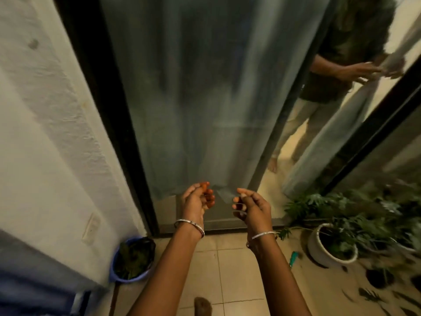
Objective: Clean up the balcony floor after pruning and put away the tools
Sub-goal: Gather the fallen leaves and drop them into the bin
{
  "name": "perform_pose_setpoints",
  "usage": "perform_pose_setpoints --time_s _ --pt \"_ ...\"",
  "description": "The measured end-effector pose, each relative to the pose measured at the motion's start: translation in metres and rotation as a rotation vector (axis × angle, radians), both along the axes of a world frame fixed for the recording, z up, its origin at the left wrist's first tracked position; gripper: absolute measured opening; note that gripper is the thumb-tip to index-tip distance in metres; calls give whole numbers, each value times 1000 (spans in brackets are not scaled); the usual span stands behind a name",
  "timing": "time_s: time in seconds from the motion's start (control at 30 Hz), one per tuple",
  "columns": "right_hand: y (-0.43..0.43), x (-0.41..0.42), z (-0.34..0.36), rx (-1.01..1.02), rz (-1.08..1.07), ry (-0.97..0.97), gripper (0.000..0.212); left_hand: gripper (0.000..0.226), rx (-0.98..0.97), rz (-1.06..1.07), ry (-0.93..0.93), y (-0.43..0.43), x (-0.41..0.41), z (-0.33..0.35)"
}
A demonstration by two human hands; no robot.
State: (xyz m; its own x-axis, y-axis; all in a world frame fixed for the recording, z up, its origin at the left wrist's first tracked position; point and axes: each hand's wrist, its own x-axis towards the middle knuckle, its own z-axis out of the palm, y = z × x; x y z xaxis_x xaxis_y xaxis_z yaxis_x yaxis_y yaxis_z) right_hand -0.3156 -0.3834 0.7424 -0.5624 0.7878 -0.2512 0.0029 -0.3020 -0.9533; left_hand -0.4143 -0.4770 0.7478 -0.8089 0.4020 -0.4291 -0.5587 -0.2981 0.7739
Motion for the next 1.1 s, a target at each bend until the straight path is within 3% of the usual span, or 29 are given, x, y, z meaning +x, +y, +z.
perform_pose_setpoints --time_s 0.3,0.6,0.93,1.1 --pt "57 117 65 103 -266 106 21 10 59 -329 128 92 94 64" --pt "126 286 90 135 -612 143 20 11 104 -651 177 195 252 92" --pt "194 509 84 201 -935 97 21 16 117 -925 196 292 452 79" --pt "215 582 66 162 -1073 83 21 16 68 -1033 152 326 509 59"
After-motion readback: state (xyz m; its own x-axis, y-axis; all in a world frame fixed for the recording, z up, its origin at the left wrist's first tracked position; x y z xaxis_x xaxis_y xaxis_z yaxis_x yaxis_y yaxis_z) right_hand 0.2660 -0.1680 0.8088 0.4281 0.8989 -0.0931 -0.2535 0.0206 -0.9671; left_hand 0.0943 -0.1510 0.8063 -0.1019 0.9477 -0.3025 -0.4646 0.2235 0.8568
